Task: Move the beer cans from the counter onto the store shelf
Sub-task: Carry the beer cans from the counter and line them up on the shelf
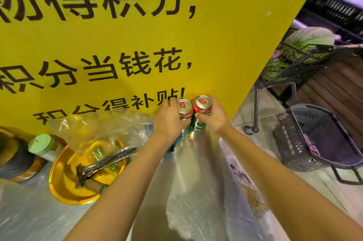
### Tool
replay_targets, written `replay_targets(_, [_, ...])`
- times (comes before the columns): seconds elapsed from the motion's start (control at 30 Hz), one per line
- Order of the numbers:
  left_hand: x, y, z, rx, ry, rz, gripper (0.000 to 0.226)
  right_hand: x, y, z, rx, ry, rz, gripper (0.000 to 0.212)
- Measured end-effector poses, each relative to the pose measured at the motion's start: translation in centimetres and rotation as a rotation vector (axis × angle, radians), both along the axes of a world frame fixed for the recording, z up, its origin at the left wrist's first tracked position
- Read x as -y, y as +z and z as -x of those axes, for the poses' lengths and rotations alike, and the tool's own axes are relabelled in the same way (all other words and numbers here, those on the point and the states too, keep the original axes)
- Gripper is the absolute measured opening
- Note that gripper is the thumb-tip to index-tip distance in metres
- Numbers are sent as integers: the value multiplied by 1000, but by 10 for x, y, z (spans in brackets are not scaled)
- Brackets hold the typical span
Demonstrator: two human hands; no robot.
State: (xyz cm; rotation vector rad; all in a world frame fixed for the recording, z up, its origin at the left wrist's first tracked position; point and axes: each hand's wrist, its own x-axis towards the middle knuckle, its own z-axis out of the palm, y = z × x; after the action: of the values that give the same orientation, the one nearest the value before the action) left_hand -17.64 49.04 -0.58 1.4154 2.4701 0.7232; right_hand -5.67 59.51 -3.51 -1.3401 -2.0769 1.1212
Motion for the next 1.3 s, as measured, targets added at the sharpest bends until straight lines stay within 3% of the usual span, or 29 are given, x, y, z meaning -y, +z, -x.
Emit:
replay_targets(0.23, [-6, 1, 1, 14, -6, 23, 71, 5, 1, -14, -91, 15, -102, 53])
replay_targets(0.43, [-2, 11, -8, 14, -72, 19, 63, 20, 10, -27, -197, -10, -58, 52])
replay_targets(0.6, [26, 24, -24, 106, -106, -139, 58, 45, 9, -62, -174, -52, 13, 59])
replay_targets(1.0, [181, 50, -75, 506, -24, -178, 52, 180, 56, -141, -215, 56, 148, 58])
replay_targets(1.3, [323, 109, -148, 738, 238, -484, 52, 275, 113, -185, -437, 253, 276, 56])
